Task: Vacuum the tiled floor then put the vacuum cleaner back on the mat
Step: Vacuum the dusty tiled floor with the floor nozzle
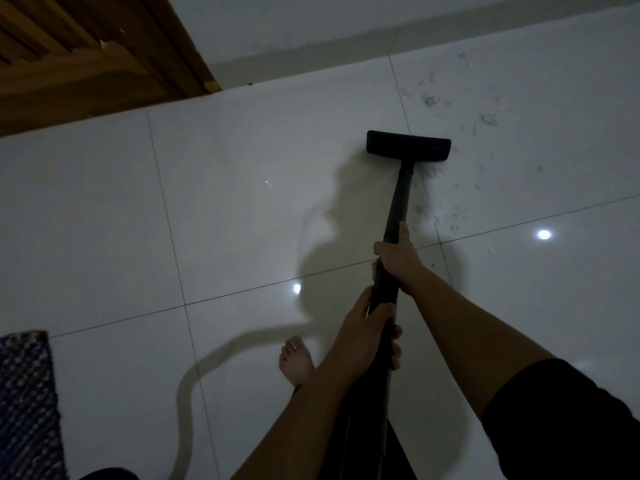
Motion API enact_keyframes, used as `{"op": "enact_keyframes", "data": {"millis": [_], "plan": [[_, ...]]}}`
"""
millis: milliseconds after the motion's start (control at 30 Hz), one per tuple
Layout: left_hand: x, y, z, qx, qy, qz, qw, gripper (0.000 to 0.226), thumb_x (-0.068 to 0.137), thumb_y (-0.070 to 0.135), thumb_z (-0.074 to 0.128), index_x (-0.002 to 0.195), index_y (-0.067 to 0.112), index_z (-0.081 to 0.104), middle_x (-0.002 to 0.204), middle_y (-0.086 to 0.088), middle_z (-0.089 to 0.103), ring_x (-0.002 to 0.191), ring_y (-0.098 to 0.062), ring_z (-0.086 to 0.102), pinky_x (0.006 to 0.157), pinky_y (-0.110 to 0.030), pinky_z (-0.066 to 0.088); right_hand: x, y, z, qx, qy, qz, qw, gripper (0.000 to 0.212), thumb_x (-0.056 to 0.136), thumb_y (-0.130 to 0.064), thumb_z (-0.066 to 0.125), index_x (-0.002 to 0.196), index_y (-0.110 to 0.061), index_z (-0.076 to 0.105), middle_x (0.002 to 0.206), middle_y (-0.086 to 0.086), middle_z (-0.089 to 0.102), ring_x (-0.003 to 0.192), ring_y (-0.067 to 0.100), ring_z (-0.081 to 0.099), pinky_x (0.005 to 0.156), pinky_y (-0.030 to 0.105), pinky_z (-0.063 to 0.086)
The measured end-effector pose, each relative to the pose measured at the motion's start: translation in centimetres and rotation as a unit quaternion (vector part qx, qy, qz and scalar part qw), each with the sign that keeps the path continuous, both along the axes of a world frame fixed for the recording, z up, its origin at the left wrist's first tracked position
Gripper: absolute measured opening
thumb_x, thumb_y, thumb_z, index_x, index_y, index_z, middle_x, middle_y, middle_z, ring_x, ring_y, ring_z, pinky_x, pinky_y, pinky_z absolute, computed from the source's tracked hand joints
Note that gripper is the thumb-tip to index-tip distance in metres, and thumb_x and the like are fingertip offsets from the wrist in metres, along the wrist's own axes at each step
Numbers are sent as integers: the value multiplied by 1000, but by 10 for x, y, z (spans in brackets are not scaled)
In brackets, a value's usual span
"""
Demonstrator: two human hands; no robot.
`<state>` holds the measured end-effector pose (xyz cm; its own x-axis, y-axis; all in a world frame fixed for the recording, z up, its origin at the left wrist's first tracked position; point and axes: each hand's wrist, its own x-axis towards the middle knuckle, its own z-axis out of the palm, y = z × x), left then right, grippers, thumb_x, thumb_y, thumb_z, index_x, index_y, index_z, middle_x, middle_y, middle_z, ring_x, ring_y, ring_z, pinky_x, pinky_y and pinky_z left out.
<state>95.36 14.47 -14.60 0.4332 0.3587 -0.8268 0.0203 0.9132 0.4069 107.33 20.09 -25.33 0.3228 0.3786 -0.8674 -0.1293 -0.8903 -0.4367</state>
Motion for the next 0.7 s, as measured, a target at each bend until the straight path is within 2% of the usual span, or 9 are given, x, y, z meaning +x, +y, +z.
{"op": "enact_keyframes", "data": {"millis": [533, 700], "plan": [[8, -27, 6, -3, 7, -1, 1000, 32, 98, 12, 41, 127, 23, 47, 68, -11, 48, 41, -14, 45, 39, -19, 41, 7, -28, 7, -6, -10, 18, 1000, 83, 91, -6, 50, 154, -34, 3, 106, 22, 60, 58, 21, 58, 60, 36, 53], [4, -32, 7, -4, 0, -4, 1000, 28, 98, 12, 40, 121, 26, 48, 68, -12, 48, 40, -13, 46, 38, -19, 41, 2, -35, 9, -7, -6, 6, 1000, 83, 91, -6, 50, 154, -34, 3, 112, 24, 59, 59, 21, 58, 59, 36, 52]]}}
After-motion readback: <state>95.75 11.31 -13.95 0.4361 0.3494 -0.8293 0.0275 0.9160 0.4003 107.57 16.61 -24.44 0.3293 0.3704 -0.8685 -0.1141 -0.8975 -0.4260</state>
